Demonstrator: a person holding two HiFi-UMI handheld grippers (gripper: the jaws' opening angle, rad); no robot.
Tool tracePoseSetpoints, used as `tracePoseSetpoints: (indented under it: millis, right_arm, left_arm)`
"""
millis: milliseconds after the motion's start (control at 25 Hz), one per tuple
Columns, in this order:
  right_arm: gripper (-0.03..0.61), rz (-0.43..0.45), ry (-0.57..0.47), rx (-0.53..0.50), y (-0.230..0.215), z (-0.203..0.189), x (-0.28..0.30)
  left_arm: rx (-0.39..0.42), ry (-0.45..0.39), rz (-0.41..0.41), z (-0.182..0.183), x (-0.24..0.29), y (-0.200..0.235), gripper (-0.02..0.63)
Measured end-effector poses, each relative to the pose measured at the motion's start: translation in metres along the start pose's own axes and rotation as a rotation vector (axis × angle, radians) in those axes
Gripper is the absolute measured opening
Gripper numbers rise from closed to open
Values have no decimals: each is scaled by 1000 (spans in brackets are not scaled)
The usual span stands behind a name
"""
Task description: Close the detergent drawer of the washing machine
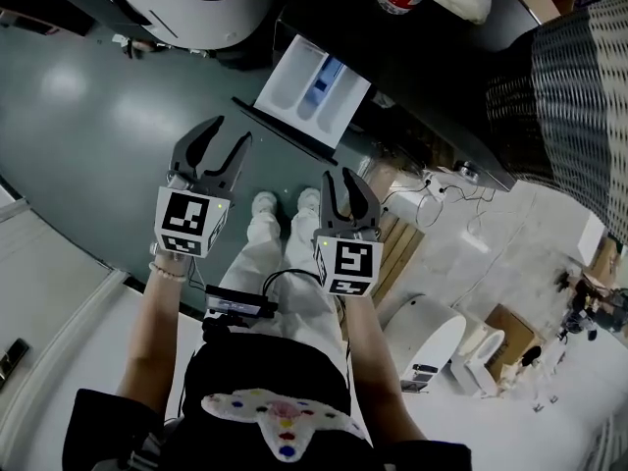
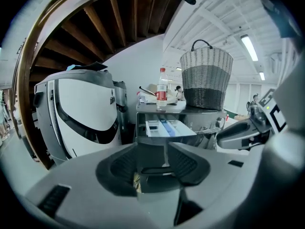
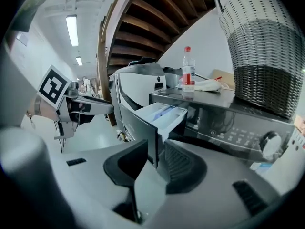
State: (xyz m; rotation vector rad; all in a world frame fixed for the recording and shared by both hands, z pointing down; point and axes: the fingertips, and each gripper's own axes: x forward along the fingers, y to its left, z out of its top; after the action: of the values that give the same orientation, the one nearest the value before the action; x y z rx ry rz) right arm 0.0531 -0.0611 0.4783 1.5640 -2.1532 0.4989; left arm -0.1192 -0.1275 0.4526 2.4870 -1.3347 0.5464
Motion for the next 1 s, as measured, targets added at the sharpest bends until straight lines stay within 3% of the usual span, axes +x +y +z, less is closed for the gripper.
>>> tracePoseSetpoints:
  millis: [400, 1000]
  right_arm:
    - [95, -14, 42, 13, 10, -32, 16]
    - [97, -65, 64, 61, 16, -44, 31]
  left_arm:
    - [-14, 53, 19, -41, 27, 19, 189]
    - [32, 62, 15, -48, 47, 28, 176]
